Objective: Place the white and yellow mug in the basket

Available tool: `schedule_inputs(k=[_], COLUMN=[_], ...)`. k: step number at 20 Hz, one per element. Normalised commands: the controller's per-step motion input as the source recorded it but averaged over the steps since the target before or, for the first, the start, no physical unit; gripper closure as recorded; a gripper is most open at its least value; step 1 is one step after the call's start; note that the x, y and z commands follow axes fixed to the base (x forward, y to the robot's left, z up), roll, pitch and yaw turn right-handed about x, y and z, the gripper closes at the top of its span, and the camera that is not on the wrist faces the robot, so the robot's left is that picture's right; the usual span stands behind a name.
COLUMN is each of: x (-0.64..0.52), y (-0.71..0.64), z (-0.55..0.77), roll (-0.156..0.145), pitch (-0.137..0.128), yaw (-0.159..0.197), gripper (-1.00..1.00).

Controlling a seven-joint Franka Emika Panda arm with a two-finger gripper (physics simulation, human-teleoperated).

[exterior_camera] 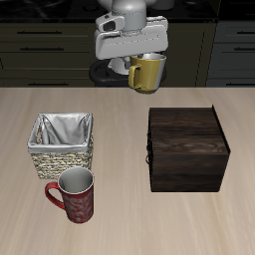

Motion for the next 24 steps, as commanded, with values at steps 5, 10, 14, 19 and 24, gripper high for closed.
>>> schedule_inputs(k=[5,10,14,19,24], x=[-0.12,-0.06,-0.05,-0.06,-0.05], y=[-0.42,-0.37,-0.44,-0.37,-0.41], z=[0.04,-0.04,-0.11,-0.03,0.06], roll=[-0.033,-0.041,-0.052,-0.033,-0.009], pitch=[-0.01,0.005,0.014,0.007,-0.007], yaw=[-0.007,-0.024,-0.016,-0.021,0.001], gripper=[1.0,1.0,1.0,1.0,1.0])
